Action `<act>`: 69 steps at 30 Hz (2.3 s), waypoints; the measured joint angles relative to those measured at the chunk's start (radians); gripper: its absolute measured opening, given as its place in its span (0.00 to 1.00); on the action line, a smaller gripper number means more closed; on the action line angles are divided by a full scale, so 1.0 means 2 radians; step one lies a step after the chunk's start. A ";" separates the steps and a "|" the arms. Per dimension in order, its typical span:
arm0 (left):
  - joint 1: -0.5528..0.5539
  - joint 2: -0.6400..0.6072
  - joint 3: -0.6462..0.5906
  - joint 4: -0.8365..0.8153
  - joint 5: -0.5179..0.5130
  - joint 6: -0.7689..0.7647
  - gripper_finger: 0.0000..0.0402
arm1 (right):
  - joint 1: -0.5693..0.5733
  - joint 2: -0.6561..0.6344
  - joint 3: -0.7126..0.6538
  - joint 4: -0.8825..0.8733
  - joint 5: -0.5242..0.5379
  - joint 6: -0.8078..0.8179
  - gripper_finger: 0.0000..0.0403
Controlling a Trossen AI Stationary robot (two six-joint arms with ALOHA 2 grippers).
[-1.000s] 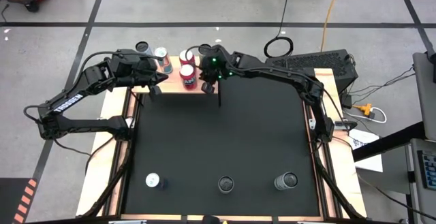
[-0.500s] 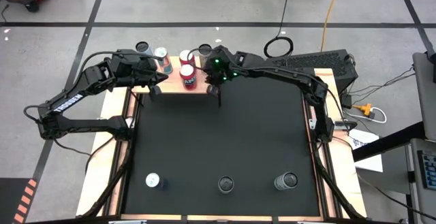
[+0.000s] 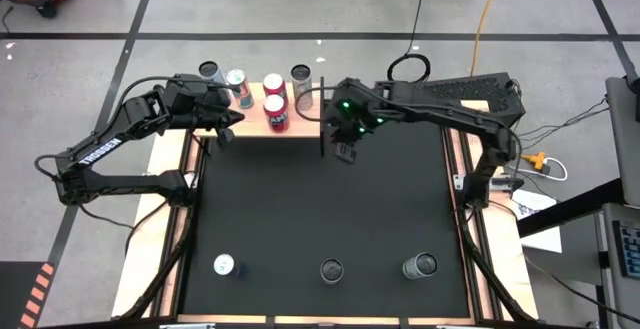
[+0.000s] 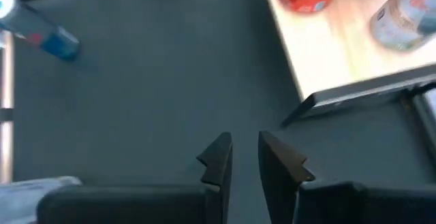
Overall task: Place canned beverage on shelf
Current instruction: Put the white-yellow soda can aligned with the other white-yellow soda can on the shelf
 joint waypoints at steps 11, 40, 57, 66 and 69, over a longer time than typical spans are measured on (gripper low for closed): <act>-0.056 0.000 0.000 0.005 0.019 -0.037 0.00 | 0.085 -0.053 0.000 -0.056 0.060 0.114 0.13; -0.245 -0.009 -0.082 0.114 0.020 -0.118 0.00 | 0.280 0.021 0.000 -0.075 0.183 0.235 0.52; -0.285 -0.009 -0.082 0.113 -0.027 -0.160 0.00 | 0.286 0.078 -0.001 -0.087 0.014 0.220 0.74; -0.293 -0.009 -0.082 0.113 -0.042 -0.184 0.00 | 0.313 0.076 0.000 -0.054 0.012 0.132 0.74; -0.293 -0.009 -0.082 0.113 -0.043 -0.205 0.00 | 0.313 0.076 0.000 -0.039 0.010 0.124 0.74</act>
